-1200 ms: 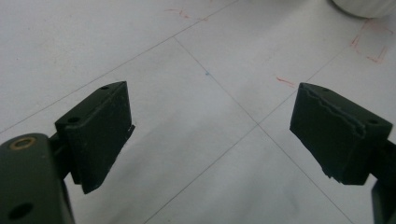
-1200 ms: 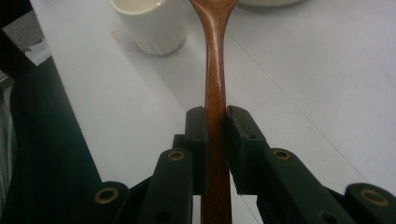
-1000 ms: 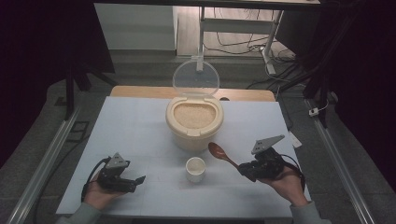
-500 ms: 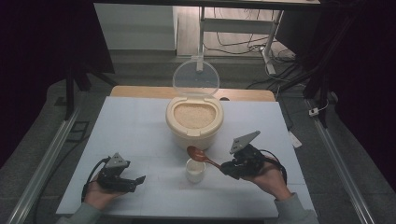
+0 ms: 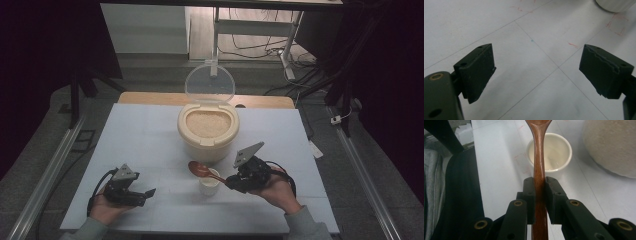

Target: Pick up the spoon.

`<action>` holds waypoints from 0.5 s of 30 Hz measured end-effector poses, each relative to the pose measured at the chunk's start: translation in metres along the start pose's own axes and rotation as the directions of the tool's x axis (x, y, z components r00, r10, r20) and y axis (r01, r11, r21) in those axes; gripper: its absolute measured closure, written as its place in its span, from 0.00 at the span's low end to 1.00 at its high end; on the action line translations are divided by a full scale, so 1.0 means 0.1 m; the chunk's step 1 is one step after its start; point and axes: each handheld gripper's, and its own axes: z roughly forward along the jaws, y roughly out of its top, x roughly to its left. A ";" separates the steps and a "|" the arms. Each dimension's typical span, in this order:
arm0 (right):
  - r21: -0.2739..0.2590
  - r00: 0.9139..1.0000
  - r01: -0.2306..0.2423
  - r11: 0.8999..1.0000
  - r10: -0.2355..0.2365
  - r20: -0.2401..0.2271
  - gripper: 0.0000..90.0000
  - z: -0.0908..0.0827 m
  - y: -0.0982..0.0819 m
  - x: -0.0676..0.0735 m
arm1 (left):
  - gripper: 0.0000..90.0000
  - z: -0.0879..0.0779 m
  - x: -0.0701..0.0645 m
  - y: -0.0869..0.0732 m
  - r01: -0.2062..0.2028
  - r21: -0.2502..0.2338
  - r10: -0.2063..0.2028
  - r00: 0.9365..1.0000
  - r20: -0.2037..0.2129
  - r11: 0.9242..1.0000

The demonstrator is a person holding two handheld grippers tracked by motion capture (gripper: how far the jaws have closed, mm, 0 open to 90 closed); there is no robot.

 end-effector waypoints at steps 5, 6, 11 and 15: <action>0.008 1.000 0.005 1.000 -0.005 0.000 0.88 0.02 0.02 0.01 | 0.14 -0.04 -0.03 0.03 -0.014 -0.012 0.014 1.000 0.007 1.000; 0.008 1.000 0.003 1.000 -0.003 0.002 0.88 0.02 0.01 0.01 | 0.14 -0.05 -0.04 0.04 -0.021 -0.017 0.021 1.000 0.015 1.000; 0.011 1.000 -0.004 1.000 0.004 0.005 0.88 0.04 0.00 0.00 | 0.15 -0.16 -0.14 0.15 -0.069 -0.054 0.071 0.997 0.038 0.996; 0.012 1.000 0.004 1.000 -0.004 0.003 0.88 0.05 0.01 0.00 | 0.16 -0.25 -0.29 0.29 -0.127 -0.088 0.133 0.989 0.069 0.988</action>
